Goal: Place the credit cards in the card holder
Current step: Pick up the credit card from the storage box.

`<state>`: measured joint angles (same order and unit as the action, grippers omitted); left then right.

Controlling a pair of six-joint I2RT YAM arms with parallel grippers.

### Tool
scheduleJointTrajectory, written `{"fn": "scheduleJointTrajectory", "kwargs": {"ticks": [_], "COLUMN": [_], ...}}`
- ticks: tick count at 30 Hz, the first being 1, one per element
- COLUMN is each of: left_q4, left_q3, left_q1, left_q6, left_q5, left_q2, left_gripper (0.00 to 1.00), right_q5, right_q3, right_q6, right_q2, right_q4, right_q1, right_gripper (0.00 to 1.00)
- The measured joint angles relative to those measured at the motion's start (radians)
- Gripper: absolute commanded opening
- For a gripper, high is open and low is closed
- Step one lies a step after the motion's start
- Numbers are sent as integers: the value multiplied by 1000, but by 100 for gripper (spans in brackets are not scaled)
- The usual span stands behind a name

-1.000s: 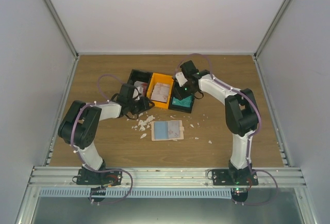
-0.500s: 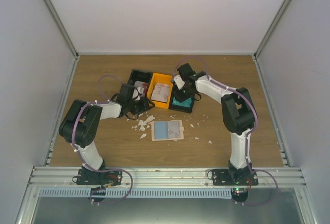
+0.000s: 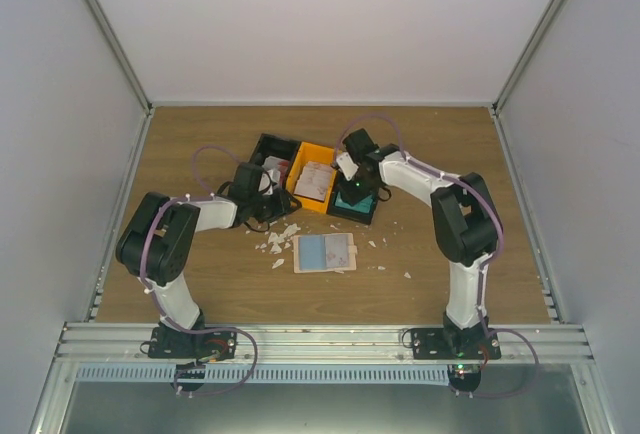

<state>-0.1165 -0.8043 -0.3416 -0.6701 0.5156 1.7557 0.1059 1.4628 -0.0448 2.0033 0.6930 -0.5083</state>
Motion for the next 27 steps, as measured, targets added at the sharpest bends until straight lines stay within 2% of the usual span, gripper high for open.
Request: {"fn": "scheduleJointTrajectory", "kwargs": {"ticks": [12,27], "left_q4": [5,10], "left_q3": [-13,-16], "left_q1": [-1,-1], "left_q6": [-3,-3], "left_q5": [-4,-4], "left_q2": [17,17], "left_gripper": [40,40], "right_q5": [8,78], "right_q3": [-78,-132], "right_q6": [42,77], "right_q2": [-105,-141], "right_q4": [16,34], "right_q1": [-19,-52], "right_gripper": [43,31]}}
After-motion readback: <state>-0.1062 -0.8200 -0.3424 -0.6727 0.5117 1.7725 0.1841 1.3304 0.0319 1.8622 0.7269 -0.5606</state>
